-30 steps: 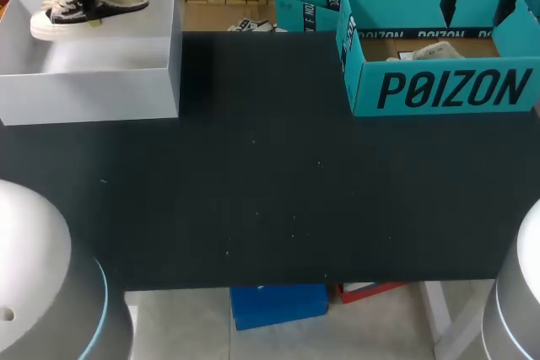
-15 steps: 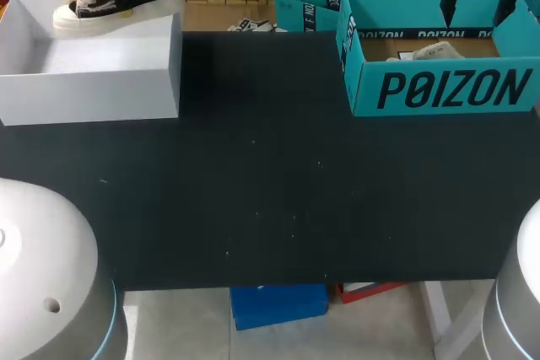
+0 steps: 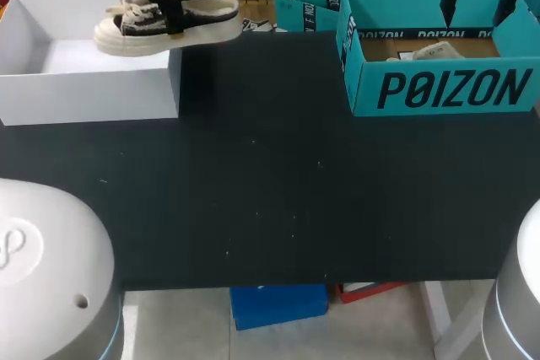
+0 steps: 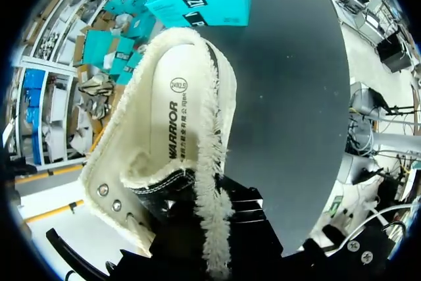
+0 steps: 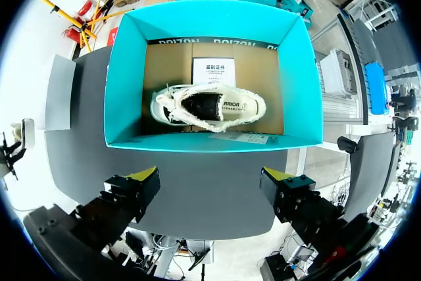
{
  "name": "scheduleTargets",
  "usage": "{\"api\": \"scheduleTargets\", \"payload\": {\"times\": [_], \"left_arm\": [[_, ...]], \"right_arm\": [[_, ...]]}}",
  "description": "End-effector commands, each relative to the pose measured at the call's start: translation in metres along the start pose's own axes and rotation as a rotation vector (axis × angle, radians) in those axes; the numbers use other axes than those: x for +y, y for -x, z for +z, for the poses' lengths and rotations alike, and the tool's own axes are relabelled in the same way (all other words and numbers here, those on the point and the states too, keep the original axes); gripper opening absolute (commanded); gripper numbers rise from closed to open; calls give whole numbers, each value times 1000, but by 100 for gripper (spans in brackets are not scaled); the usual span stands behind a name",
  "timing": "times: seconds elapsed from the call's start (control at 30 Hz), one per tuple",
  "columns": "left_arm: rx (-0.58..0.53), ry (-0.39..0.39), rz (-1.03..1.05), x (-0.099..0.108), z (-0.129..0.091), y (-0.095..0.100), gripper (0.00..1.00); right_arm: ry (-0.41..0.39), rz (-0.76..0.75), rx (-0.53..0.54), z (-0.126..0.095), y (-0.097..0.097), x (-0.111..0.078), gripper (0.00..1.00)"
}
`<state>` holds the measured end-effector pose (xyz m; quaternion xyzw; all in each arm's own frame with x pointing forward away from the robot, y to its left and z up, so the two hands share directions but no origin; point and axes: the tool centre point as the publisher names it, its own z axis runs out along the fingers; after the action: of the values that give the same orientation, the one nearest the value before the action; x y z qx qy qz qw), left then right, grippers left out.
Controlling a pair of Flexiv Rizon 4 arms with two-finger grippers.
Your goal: Take the shoe out of the shoebox, open the shoe tongue, remove and reinsert the insole, then place the shoe into the shoebox
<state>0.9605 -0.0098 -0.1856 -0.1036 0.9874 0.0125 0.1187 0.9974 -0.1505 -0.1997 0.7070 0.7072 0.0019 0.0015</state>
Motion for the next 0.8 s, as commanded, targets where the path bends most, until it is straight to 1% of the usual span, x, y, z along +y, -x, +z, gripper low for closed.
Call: {"api": "scheduleTargets", "payload": {"times": [0.03,0.13,0.3,0.47,0.5,0.7,0.8], "left_arm": [[-204,20,-5,-16,1,-48,0],[-192,17,-4,-27,9,-67,0],[-169,4,-8,-36,26,-86,0],[-158,14,-1,-42,51,-105,0],[-165,27,4,-44,57,-108,0],[-153,34,30,-58,89,-127,0],[-148,35,46,-66,101,-134,0]], "right_arm": [[-1,0,0,0,0,1,100],[-1,0,0,0,0,1,100],[-1,0,0,0,0,1,100],[-1,0,0,0,0,1,100],[-1,0,0,0,0,1,100],[-1,0,0,0,0,1,100],[-1,0,0,0,0,1,100]]}}
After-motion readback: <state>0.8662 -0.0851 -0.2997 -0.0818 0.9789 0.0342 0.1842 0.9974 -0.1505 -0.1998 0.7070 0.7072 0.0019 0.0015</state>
